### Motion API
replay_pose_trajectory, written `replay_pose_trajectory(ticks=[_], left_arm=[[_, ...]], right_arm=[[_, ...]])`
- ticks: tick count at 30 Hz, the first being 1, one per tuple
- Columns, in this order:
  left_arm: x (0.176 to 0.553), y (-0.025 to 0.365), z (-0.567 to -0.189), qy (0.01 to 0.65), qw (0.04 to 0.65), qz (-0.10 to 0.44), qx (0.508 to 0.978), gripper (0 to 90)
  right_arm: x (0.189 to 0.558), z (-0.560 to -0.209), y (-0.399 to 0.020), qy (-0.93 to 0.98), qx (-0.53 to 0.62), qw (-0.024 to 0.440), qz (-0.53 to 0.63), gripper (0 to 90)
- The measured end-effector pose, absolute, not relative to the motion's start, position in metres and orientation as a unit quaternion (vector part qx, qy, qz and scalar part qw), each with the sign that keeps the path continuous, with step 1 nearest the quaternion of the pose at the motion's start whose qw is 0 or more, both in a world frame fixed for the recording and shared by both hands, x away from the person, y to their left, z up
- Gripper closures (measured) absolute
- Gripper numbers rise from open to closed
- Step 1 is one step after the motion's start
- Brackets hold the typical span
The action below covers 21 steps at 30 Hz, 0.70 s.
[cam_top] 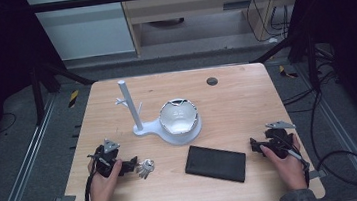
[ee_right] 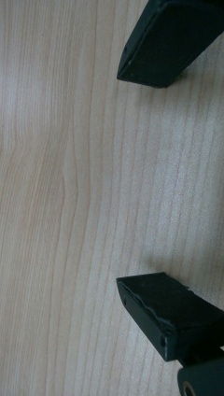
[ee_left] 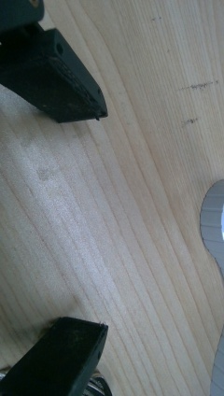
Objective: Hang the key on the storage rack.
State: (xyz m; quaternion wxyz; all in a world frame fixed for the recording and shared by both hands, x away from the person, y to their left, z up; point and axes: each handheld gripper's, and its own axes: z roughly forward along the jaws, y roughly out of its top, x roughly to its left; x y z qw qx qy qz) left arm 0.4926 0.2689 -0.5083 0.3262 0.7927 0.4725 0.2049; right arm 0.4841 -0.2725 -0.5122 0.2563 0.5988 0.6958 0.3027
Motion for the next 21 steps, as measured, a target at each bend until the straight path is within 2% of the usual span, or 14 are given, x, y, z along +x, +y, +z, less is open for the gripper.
replay_pose_trajectory(ticks=[6, 7, 8, 9, 12, 16, 17, 21], left_arm=[[0.490, 0.272, -0.507, 0.465, 0.326, 0.199, 0.799, 0.0], [0.489, 0.274, -0.504, 0.472, 0.326, 0.203, 0.794, 2.1], [0.489, 0.274, -0.504, 0.472, 0.326, 0.203, 0.794, 8.1], [0.485, 0.276, -0.494, 0.468, 0.354, 0.244, 0.772, 8.2], [0.479, 0.274, -0.481, 0.450, 0.388, 0.265, 0.759, 6.1], [0.474, 0.265, -0.478, 0.429, 0.385, 0.251, 0.778, 6.7], [0.470, 0.254, -0.473, 0.412, 0.378, 0.234, 0.795, 7.1], [0.462, 0.231, -0.460, 0.388, 0.334, 0.222, 0.830, 7.4]], right_arm=[[0.483, -0.512, -0.272, 0.697, 0.597, 0.258, 0.302, 3.5], [0.483, -0.512, -0.272, 0.698, 0.596, 0.258, 0.302, 3.5], [0.483, -0.512, -0.272, 0.698, 0.596, 0.258, 0.302, 3.5], [0.483, -0.512, -0.272, 0.698, 0.596, 0.257, 0.303, 3.5], [0.483, -0.512, -0.272, 0.698, 0.596, 0.257, 0.303, 3.5], [0.483, -0.512, -0.272, 0.698, 0.596, 0.257, 0.303, 3.4], [0.483, -0.512, -0.272, 0.698, 0.596, 0.257, 0.303, 3.4], [0.484, -0.513, -0.272, 0.700, 0.593, 0.258, 0.302, 3.2]])
